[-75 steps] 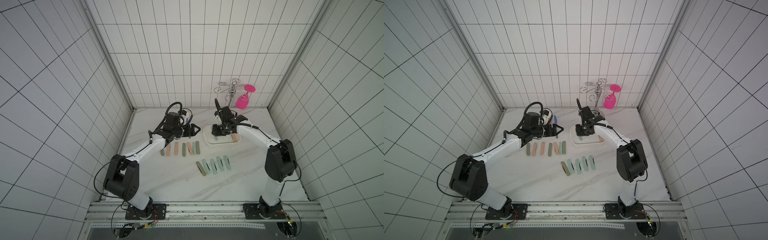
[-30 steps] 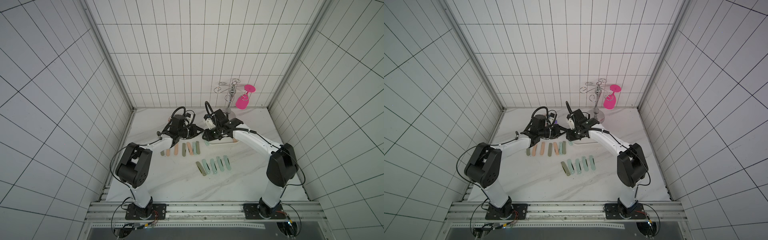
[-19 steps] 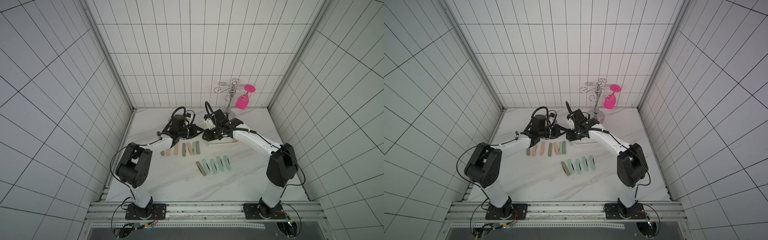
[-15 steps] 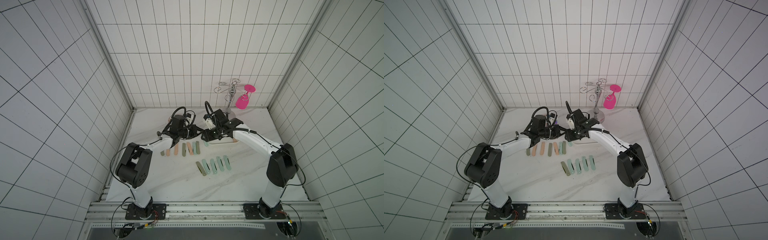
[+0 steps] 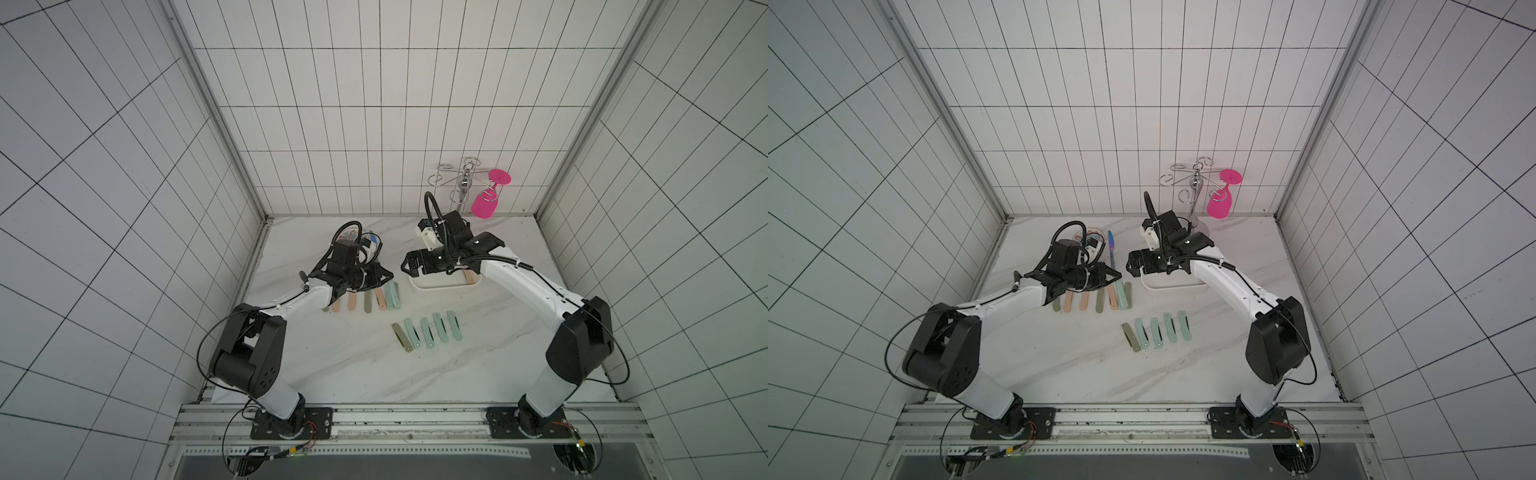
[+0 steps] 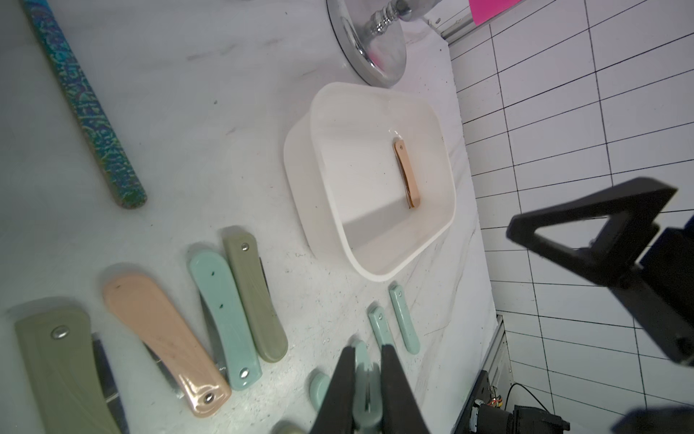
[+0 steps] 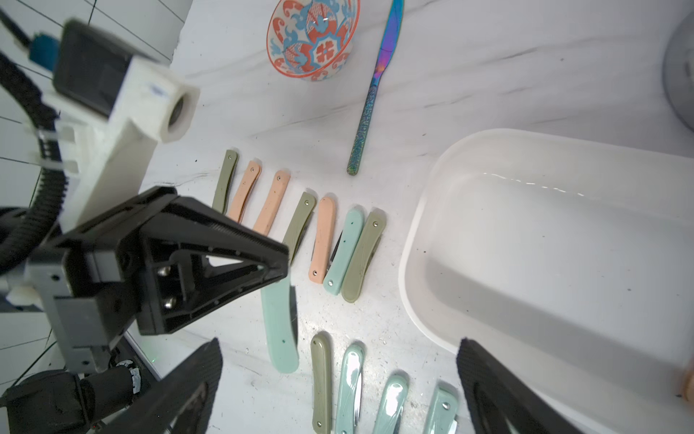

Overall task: Take the fruit knife out of the storage box
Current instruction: Place the fruit knife at the center of the board.

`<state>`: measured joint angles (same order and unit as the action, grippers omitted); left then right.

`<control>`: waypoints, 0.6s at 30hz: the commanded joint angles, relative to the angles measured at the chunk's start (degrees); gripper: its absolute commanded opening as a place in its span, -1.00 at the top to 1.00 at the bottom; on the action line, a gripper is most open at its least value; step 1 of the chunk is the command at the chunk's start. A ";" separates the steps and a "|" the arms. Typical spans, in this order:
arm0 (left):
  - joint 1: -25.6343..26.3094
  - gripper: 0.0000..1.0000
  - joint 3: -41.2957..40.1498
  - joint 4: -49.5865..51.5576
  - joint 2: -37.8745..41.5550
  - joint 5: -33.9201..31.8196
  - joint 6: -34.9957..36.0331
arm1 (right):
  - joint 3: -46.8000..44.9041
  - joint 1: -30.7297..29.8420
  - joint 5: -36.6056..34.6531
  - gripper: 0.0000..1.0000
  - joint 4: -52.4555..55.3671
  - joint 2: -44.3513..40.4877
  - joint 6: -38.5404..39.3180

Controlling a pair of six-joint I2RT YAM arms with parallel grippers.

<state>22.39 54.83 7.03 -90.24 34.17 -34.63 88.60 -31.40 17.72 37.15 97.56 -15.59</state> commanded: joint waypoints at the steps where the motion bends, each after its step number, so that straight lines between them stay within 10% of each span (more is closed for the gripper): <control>1: 0.19 1.00 -3.85 3.75 2.47 -2.21 2.25 | -1.10 2.08 2.01 -0.97 2.44 0.57 -0.84; 18: 5.18 1.00 -15.20 3.62 3.64 -5.43 -0.41 | -5.02 2.73 4.70 -0.97 2.76 3.02 -1.54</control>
<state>26.52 39.70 13.30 -85.95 29.80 -34.54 85.76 -28.53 21.52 38.98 99.88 -16.95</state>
